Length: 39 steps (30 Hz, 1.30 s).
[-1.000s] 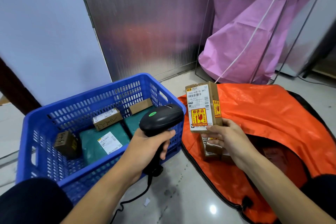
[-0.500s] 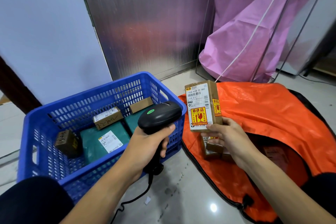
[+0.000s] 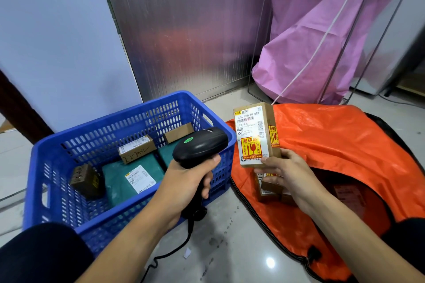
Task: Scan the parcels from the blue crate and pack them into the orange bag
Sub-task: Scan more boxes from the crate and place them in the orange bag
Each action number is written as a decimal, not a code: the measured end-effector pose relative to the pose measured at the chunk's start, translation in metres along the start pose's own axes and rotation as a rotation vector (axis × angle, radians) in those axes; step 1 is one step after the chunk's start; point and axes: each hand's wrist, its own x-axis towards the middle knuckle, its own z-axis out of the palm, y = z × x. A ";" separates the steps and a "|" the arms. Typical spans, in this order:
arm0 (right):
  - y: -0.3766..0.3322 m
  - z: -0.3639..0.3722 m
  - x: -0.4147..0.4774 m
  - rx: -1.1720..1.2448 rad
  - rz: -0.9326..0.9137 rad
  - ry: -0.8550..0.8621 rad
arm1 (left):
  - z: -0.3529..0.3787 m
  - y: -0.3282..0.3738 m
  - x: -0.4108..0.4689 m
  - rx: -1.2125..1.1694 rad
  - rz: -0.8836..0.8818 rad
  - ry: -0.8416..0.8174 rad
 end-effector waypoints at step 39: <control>0.018 0.003 0.004 -0.075 0.036 -0.013 | -0.005 0.009 0.009 -0.035 0.042 0.156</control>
